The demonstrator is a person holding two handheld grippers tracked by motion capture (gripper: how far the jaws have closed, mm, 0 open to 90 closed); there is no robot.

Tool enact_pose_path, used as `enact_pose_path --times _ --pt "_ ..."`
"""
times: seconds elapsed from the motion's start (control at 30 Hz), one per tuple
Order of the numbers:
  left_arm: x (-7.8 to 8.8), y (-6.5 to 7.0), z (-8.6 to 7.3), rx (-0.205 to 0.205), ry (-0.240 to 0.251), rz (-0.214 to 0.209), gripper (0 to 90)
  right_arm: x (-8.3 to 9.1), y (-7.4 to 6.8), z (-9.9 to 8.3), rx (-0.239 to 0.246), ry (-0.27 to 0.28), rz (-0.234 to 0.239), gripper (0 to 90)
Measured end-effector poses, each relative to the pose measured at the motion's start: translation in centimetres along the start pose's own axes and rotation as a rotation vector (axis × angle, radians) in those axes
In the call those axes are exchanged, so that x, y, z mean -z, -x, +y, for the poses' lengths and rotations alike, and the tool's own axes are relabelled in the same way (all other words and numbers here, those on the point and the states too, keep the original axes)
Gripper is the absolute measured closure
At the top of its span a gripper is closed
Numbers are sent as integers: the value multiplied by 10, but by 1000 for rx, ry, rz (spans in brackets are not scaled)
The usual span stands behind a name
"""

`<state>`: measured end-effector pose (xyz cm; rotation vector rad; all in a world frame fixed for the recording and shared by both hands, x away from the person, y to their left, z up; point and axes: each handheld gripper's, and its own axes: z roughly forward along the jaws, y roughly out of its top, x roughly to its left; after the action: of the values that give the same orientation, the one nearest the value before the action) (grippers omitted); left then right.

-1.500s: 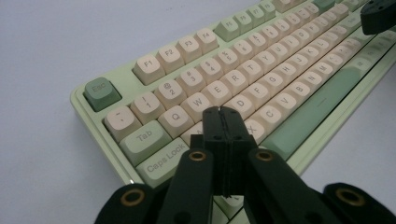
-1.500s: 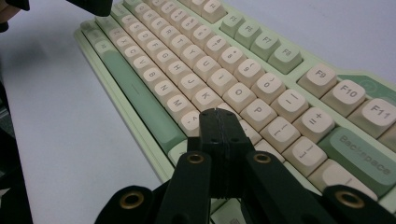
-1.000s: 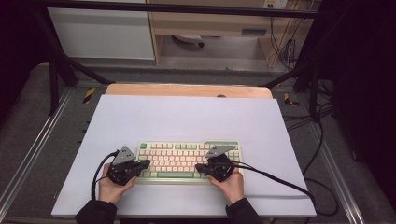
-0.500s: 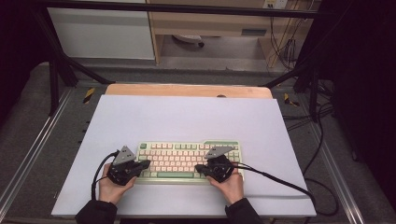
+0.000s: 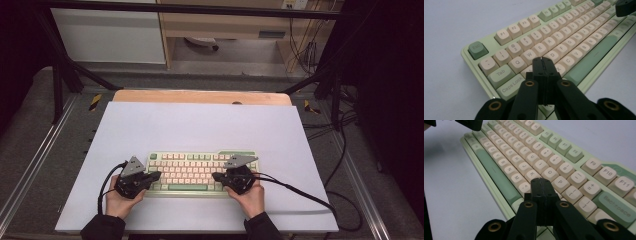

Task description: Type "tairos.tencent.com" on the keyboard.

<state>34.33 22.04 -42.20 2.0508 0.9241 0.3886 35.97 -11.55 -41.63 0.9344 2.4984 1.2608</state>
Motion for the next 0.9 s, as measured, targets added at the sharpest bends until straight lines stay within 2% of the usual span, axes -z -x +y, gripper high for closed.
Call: enact_pose_path --times 0.27,0.6,0.9 --pt "1 1 1 -1 2 1 900 13 7 -4 -22 3 -1 900" --pt "-1 3 2 -5 -1 1 900 30 21 -20 -71 15 -29 900" --pt "-3 8 7 -11 -3 3 900 37 29 -31 -96 11 -46 900"
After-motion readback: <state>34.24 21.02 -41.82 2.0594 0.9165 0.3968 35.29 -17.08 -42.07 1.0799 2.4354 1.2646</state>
